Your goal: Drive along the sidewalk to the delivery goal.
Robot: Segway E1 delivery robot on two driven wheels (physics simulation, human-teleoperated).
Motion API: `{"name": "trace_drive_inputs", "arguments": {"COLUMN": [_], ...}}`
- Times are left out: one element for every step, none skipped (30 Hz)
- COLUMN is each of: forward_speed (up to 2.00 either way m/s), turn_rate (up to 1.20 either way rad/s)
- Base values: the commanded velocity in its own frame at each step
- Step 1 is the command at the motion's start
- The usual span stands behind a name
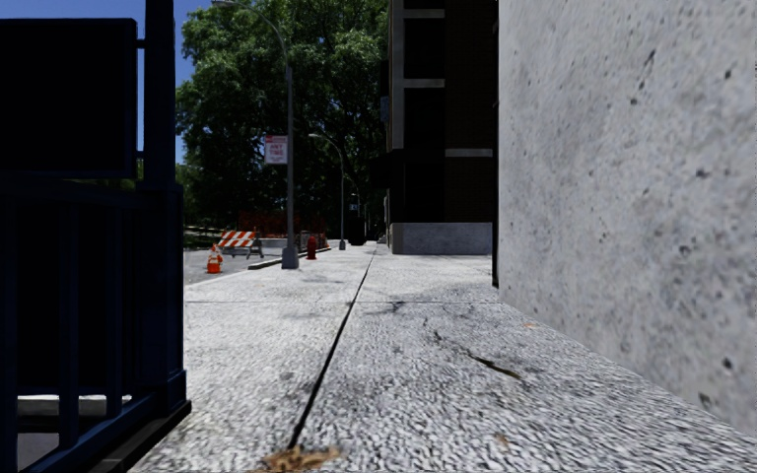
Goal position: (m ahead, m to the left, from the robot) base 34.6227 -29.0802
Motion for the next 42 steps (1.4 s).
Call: {"name": "trace_drive_inputs", "arguments": {"forward_speed": [2.0, 2.0, 2.0, 2.0, 2.0, 2.0, 2.0, 2.0, 2.0, 2.0, 2.0, 2.0, 2.0, 2.0, 2.0, 2.0, 2.0, 2.0, 2.0, 2.0, 2.0, 2.0, 2.0, 2.0, 2.0, 2.0, 2.0, 2.0, 2.0, 2.0, 2.0, 2.0, 2.0, 2.0, 2.0, 2.0, 2.0, 2.0, 2.0, 2.0, 2.0, 2.0], "turn_rate": [0.0, 0.0, 0.0, 0.0, 0.0, 0.0, 0.0, 0.0, 0.0, 0.0, 0.0, 0.0, 0.0, 0.0, 0.0, 0.0, 0.0, 0.0, 0.0, 0.0, 0.0, 0.0, 0.0, 0.0, 0.0, 0.0, 0.0, 0.0, 0.0, 0.0, 0.0, 0.0, 0.0, 0.0, 0.0, 0.0, 0.0, 0.0, 0.0, 0.0, 0.0, 0.0]}}
